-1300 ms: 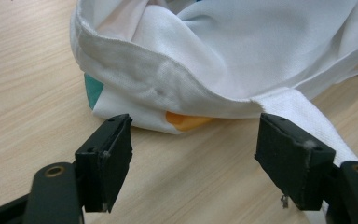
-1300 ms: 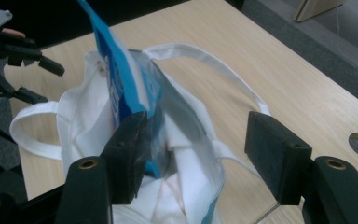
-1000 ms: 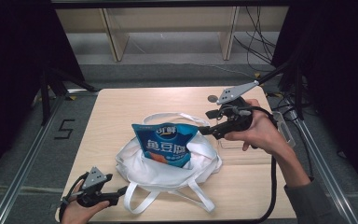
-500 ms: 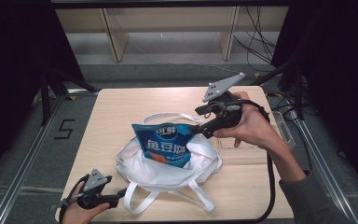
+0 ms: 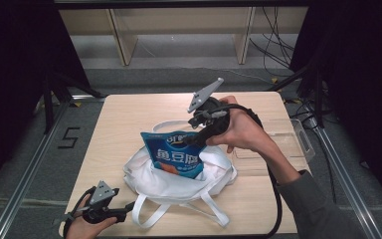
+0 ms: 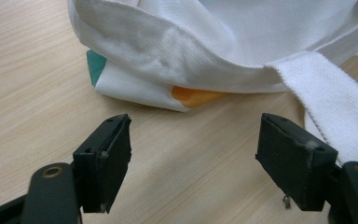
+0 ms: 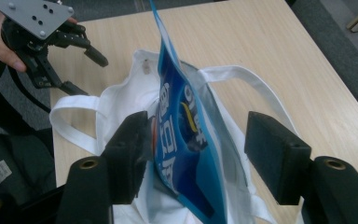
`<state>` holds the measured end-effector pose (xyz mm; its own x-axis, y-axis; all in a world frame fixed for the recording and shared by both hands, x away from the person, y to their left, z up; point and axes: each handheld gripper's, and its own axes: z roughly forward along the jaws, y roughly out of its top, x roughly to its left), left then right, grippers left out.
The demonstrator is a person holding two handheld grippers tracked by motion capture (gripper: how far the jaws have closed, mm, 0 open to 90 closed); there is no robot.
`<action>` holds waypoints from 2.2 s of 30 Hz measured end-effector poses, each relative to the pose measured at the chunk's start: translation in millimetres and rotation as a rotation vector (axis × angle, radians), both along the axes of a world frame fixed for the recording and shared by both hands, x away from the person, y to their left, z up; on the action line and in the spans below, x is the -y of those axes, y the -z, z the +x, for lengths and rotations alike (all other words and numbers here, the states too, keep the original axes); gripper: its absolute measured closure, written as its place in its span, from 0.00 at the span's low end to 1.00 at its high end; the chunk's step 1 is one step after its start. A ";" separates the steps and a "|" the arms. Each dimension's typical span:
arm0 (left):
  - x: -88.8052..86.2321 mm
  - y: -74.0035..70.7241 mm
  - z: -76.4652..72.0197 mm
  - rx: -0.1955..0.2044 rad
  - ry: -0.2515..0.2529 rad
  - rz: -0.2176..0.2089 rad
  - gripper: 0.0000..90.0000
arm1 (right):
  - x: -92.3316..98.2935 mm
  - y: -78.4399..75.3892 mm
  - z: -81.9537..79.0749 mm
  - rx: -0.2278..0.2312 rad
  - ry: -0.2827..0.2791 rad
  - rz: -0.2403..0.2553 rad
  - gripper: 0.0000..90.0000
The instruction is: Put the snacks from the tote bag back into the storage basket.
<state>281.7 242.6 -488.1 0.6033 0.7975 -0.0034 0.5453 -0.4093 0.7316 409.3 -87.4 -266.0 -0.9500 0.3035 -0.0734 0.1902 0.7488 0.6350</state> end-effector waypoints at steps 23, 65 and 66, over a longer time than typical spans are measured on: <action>-2.4 2.3 0.6 -0.004 0.012 0.025 0.27 | -36.6 10.9 19.2 -0.034 -0.089 -0.162 0.74; -1.1 9.4 2.3 -0.009 -0.015 -0.008 0.28 | -48.2 10.7 29.8 0.006 -0.176 -0.280 1.00; -0.4 9.5 1.5 -0.018 -0.019 -0.012 0.28 | -49.1 8.9 28.8 0.006 -0.171 -0.280 1.00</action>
<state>283.2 243.0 -497.6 0.5874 0.8089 -0.0241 0.5660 -0.3894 0.7266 438.1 -38.3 -275.0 -0.9848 0.1066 -0.1369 0.0434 0.9153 0.4005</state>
